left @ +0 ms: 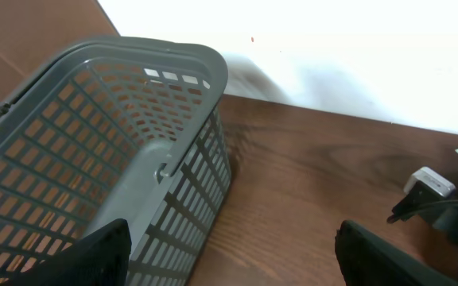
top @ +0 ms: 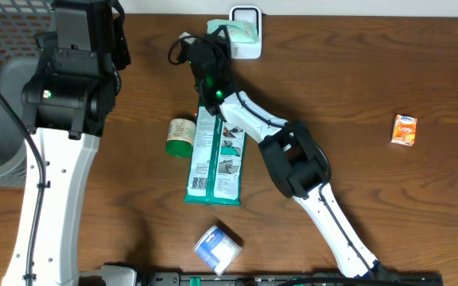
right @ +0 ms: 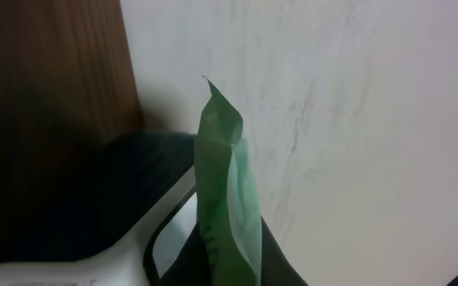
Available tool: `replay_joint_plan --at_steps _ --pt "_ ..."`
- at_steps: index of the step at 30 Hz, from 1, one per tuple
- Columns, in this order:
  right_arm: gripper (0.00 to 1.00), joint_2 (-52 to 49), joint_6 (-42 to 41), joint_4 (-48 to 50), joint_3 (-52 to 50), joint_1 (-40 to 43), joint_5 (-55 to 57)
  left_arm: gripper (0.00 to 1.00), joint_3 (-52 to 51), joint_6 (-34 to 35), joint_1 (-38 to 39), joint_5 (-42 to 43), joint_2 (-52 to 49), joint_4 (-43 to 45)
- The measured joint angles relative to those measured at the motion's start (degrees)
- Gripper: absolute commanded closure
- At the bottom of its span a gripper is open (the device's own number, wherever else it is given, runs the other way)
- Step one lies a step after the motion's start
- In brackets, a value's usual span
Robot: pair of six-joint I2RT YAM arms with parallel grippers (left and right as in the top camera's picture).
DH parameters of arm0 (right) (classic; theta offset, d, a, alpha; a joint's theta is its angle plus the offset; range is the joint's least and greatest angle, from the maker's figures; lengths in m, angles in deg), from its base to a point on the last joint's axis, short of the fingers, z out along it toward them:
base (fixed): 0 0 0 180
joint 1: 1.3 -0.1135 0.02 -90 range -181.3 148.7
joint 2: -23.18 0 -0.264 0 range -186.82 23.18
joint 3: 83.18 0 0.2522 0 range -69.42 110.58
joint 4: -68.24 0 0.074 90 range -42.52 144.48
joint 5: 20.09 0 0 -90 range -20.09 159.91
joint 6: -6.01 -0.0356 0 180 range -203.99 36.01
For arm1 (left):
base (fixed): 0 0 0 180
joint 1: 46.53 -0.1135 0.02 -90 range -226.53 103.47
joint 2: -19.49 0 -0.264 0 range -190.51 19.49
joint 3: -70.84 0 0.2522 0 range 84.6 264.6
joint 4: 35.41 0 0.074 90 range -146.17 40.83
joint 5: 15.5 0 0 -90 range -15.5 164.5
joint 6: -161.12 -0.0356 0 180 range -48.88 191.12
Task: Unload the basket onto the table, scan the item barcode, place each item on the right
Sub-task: 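Hold the wipes pack over the white scanner with the right gripper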
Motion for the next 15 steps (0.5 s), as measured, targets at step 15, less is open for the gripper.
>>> replay_joint_plan --at_steps 15 --pt "0.99 -0.11 5.60 13.35 0.02 5.46 -4.63 0.17 0.00 0.00 0.00 0.00 0.00 0.00"
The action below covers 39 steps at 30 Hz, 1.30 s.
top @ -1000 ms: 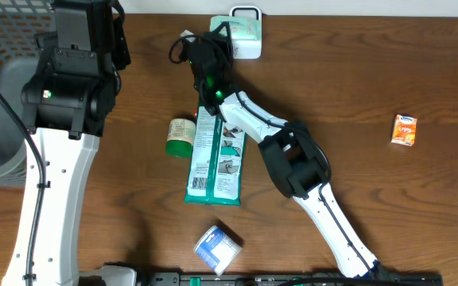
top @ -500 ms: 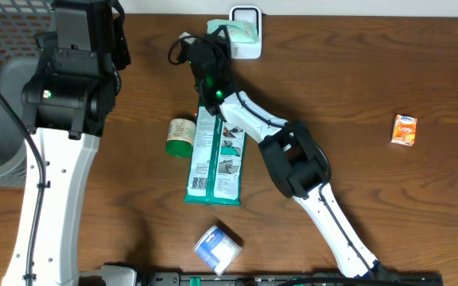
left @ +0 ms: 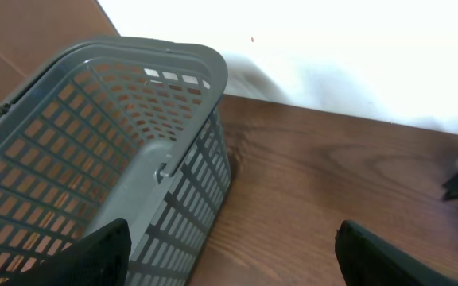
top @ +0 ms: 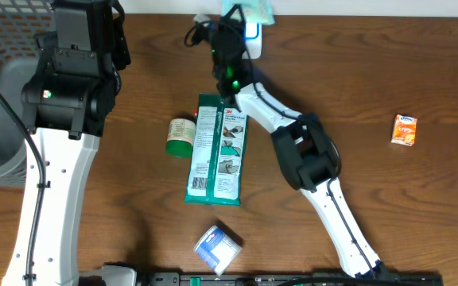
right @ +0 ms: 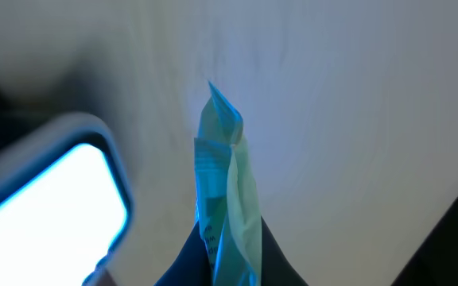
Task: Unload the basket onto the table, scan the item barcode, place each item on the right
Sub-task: 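Hold the wipes pack over the white scanner with the right gripper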
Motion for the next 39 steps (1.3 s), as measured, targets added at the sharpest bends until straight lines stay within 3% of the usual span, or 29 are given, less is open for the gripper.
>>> replay_joint_plan --at_steps 4,11,15,39 --pt "0.99 -0.02 -1.16 -1.25 -0.02 0.22 -0.09 0.17 0.00 0.00 0.00 0.00 0.00 -0.02" --pt "0.99 -0.07 -15.82 -3.41 -0.02 -0.90 -0.31 0.17 0.00 0.00 0.00 0.00 0.00 0.00" --pt "0.99 -0.09 -20.20 -3.50 -0.02 -0.98 -0.35 0.17 0.00 0.00 0.00 0.00 0.00 0.00" --pt "0.99 -0.09 -27.50 -0.55 -0.02 -1.64 0.00 0.17 0.00 0.00 0.00 0.00 0.00 -0.02"
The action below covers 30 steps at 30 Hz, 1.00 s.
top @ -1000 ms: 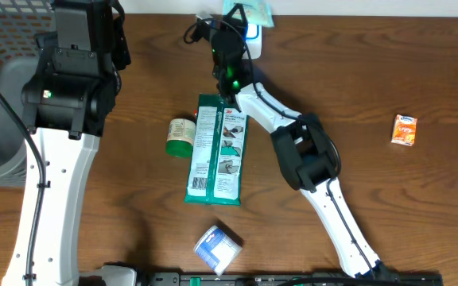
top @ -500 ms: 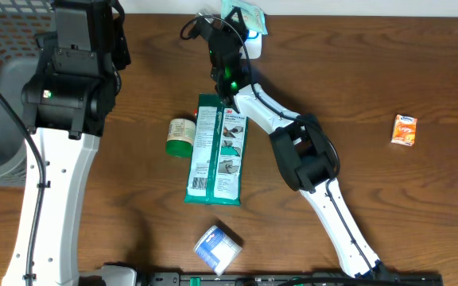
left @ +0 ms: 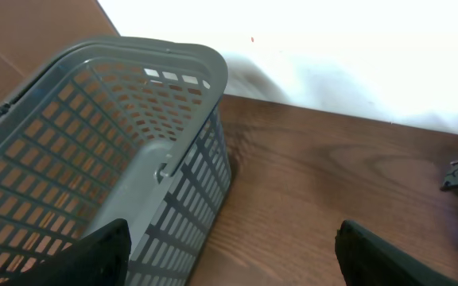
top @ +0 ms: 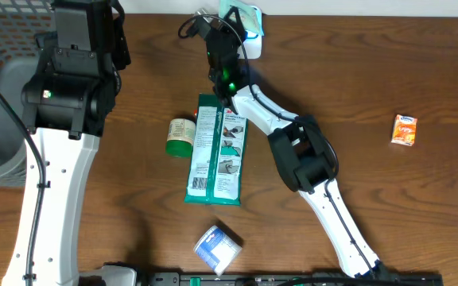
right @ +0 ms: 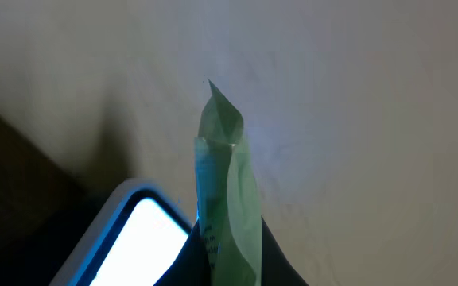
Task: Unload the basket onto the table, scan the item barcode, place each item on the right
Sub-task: 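Hold the wipes pack over the white scanner with the right gripper, then carry the pale green wipes pack right toward the orange packet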
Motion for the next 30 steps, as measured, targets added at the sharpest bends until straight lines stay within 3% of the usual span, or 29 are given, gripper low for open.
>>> replay_joint_plan --at_steps 9,13,16,20,27,30 --pt "0.99 0.11 -4.72 4.94 0.00 -0.04 2.16 0.17 0.00 0.00 0.00 0.00 0.00 0.02" --pt "0.99 2.27 -7.50 -1.14 -0.07 -0.04 3.78 0.17 0.00 0.00 0.00 0.00 0.00 0.00" --pt "0.99 7.23 -13.18 -15.78 -0.46 0.02 3.23 0.17 0.00 0.00 0.00 0.00 0.00 0.00" --pt "0.99 18.38 -27.39 -41.38 -0.66 1.09 -6.05 0.17 0.00 0.00 0.00 -0.13 0.00 0.00" --pt "0.99 37.88 -48.57 -68.48 -0.11 9.11 -28.24 0.17 0.00 0.00 0.00 -0.15 0.00 0.02" --pt "0.99 43.41 -53.94 -78.40 0.35 14.43 -37.16 0.17 0.00 0.00 0.00 -0.15 0.00 0.00"
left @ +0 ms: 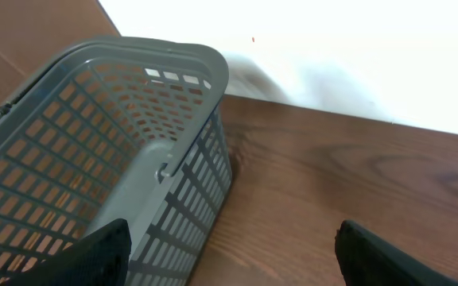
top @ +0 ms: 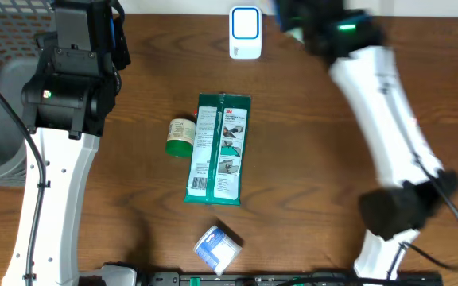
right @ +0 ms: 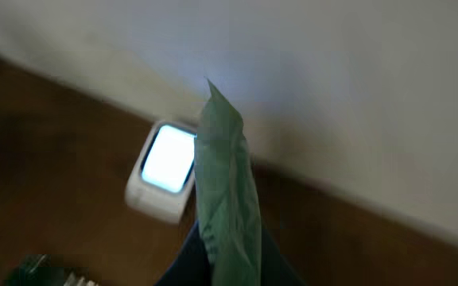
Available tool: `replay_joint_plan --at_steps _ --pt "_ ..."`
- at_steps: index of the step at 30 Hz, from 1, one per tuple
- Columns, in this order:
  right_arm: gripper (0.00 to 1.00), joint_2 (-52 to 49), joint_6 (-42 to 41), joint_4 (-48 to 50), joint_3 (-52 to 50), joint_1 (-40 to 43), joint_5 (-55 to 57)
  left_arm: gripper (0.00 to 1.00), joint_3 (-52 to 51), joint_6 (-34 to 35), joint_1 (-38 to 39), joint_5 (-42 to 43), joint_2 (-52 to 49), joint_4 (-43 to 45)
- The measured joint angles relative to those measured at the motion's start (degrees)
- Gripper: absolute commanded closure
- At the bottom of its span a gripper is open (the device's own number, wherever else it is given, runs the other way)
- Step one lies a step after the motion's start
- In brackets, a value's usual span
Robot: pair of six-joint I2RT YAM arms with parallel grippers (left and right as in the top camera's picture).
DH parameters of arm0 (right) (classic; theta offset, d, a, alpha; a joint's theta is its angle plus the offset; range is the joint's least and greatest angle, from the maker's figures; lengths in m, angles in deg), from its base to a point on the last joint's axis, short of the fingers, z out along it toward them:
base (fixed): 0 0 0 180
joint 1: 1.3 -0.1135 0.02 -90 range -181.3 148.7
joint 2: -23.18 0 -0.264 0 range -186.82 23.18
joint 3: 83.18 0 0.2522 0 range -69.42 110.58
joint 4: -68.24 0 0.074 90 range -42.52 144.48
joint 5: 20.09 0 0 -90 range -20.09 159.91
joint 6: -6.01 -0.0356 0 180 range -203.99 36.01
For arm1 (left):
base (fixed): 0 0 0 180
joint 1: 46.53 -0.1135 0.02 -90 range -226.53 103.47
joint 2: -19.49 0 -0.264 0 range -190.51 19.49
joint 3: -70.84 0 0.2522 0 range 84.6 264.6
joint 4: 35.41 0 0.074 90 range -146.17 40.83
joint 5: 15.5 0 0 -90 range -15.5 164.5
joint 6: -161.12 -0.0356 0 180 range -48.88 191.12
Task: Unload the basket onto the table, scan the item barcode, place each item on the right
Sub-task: 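Carry the pale green wipes pack right toward the orange packet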
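Observation:
A thin green pouch stands upright, with my right gripper shut on its lower part. The white scanner with a lit blue-white screen lies beyond and to the left of the pouch in the right wrist view. In the overhead view the scanner sits at the table's back edge, and my blurred right gripper is to its right. My left gripper stays open over bare wood next to the basket, with nothing between its fingers.
A grey mesh basket stands at the far left. A long green wipes pack lies mid-table with a small green-lidded jar beside it. A blue-white packet lies near the front edge.
My right gripper, still holding the green pouch, has gone from right at the scanner's screen to a place to its right and farther off. The left arm has not moved.
My right gripper held the green pouch just left of the scanner. Then the pouch was against the lit screen at the back edge, and stayed close to it. Now the arm has swung right, with the pouch away from the scanner.

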Motion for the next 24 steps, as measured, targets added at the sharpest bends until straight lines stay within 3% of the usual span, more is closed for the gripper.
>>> replay_joint_plan --at_steps 8,12,19,24 --pt "0.99 3.67 -5.44 -17.27 -0.02 13.88 -25.00 0.17 0.00 0.00 0.00 0.02 0.00 0.02" --pt "0.99 3.65 -6.23 -24.20 -0.24 19.26 -31.28 0.17 0.00 0.00 0.00 0.02 0.00 0.02" --pt "0.99 3.65 -6.51 -31.63 -2.23 27.26 -33.31 0.17 0.00 0.00 0.00 0.02 0.00 0.02" --pt "0.99 3.65 -6.51 -33.90 -7.69 29.79 -27.34 0.17 0.00 0.00 0.00 0.00 0.00 0.02"
